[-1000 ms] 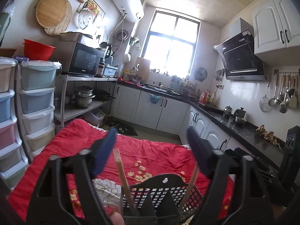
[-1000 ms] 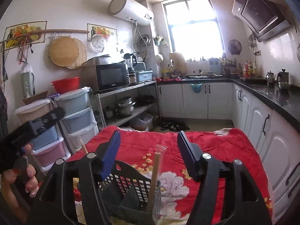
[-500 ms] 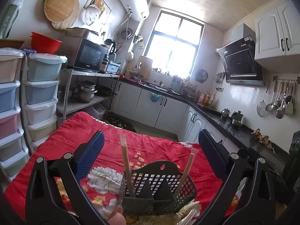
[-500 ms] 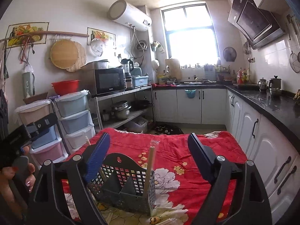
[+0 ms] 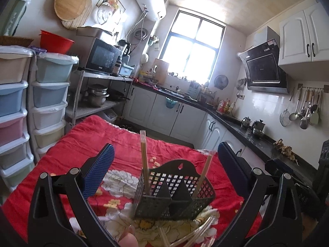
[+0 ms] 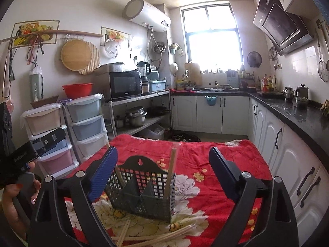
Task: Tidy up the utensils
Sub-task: 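Withdraw both tools from the caddy toward the remaining chopsticks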
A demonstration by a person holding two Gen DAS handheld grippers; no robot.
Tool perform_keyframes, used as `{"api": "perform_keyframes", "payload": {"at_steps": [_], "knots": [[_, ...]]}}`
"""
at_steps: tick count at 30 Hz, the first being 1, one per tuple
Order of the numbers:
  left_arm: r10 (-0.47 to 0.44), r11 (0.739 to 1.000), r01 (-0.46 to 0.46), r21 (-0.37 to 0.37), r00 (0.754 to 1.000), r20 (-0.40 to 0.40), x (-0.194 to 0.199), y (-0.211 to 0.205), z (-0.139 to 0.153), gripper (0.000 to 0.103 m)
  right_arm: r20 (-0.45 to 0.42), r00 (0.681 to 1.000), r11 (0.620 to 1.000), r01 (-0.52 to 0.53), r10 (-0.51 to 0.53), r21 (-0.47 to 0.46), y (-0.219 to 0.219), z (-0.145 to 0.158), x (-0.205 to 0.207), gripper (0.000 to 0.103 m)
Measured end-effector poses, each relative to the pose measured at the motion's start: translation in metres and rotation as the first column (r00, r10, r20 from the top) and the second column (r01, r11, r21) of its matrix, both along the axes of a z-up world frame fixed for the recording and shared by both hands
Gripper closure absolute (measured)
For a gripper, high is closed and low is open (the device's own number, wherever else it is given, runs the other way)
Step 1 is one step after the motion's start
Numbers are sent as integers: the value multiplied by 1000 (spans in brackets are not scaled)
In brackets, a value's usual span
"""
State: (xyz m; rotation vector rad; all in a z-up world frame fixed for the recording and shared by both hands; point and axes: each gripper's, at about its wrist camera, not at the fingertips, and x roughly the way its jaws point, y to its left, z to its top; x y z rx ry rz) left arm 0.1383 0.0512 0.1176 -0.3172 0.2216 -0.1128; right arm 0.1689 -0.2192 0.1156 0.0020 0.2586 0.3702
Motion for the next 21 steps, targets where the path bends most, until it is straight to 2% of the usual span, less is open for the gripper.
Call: {"api": "perform_keyframes", "payload": {"at_steps": [21], "knots": [[-14,1000,16,23,996,-87,-14,-1,-37,11,-148,989,998,-19,9,-65,2,-56,-23,15]]}}
